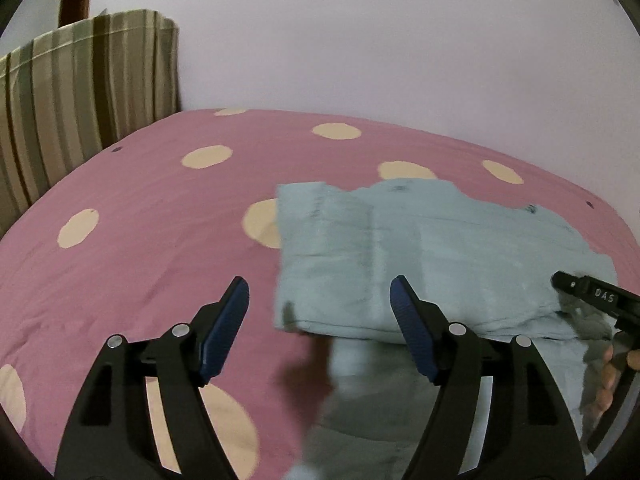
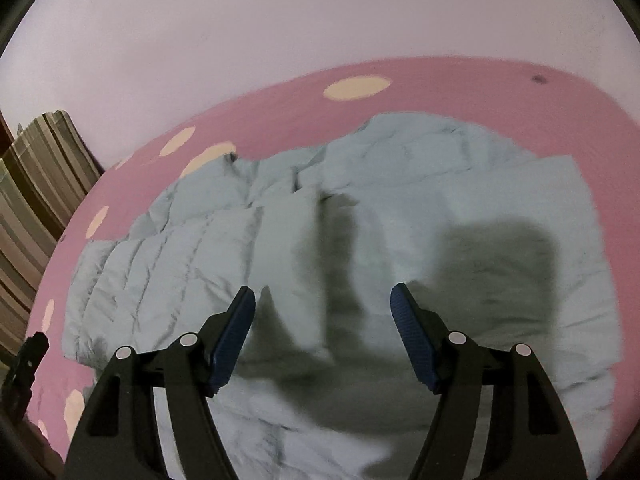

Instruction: Fold large clothes

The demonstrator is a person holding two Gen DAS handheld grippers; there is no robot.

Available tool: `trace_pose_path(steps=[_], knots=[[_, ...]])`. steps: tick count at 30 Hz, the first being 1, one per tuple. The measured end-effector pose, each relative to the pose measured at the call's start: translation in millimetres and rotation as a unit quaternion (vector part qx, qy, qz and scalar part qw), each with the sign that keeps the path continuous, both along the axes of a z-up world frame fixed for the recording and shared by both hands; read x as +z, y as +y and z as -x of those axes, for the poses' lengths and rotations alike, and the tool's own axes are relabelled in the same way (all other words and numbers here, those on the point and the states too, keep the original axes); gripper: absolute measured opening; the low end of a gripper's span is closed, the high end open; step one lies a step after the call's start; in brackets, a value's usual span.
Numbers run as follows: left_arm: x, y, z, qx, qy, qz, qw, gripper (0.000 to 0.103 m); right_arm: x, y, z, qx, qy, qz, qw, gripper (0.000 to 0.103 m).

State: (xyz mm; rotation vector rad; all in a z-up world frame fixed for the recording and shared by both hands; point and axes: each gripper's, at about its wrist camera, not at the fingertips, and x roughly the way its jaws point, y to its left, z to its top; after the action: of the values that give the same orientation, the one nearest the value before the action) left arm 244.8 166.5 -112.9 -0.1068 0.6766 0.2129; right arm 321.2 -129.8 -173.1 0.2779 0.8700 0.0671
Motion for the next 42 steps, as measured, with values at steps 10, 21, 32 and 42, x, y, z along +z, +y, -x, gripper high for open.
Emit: trace_pose_path(steps=[10,21,32,42], knots=[[10.2,15.4,-12.6,0.015,-0.009,0.006,0.9998,0.073,37.5,-11.7,14.5,0.002,-0.052,0.0,0.999,0.011],[-17.0,-42.3,-79.6,-0.035,0.039,-0.014,0.9985,0.073,13.8,-114.3,27.5,-0.075,-0.025,0.045,0.996,0.011],[-53.0,-52.8,-101.1,-0.038,0.094,-0.038,0.9941,0.073,-11.2,-126.8,28.7,-0.072,0.005,0.05,0.996,0.021],[-13.4,-89.1,-116.7,-0.072,0.05,-0.015,0.996,0.073,41.2,-89.1,4.8,-0.046,-0.052,0.046,0.997,0.032]])
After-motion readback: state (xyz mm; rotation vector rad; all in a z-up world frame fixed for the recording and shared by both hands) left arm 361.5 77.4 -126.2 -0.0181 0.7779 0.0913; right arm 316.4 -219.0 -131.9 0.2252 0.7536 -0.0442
